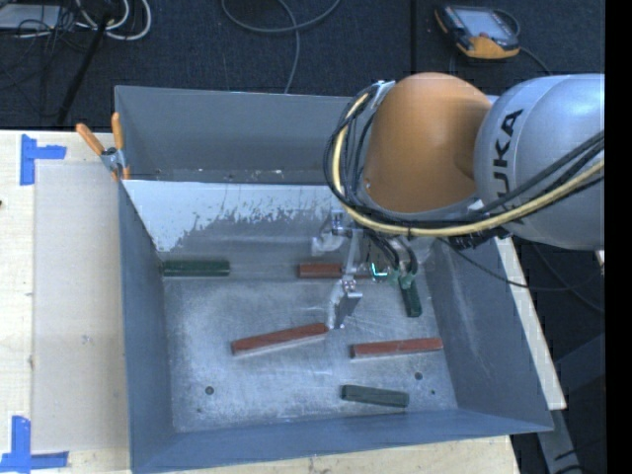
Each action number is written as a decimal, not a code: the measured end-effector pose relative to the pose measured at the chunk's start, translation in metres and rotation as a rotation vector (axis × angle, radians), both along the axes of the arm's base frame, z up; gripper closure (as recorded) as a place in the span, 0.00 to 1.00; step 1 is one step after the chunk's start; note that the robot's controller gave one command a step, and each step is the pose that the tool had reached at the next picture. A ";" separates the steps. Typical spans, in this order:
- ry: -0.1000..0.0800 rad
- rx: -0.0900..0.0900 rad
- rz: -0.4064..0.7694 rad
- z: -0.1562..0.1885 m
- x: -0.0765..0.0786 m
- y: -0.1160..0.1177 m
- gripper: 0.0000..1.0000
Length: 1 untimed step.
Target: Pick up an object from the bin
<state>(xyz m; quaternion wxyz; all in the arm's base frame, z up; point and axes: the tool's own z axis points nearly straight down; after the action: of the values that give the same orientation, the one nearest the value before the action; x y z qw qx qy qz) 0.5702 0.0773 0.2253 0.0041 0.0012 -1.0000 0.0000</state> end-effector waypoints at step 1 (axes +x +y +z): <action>-0.007 0.001 -0.002 0.004 0.001 0.000 0.00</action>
Offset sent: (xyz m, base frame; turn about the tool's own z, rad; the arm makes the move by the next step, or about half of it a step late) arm -0.0651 0.0220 -0.1003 -0.1981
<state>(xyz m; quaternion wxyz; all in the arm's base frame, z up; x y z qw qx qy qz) 0.5717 0.0770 0.2294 0.0005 0.0003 -1.0000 -0.0003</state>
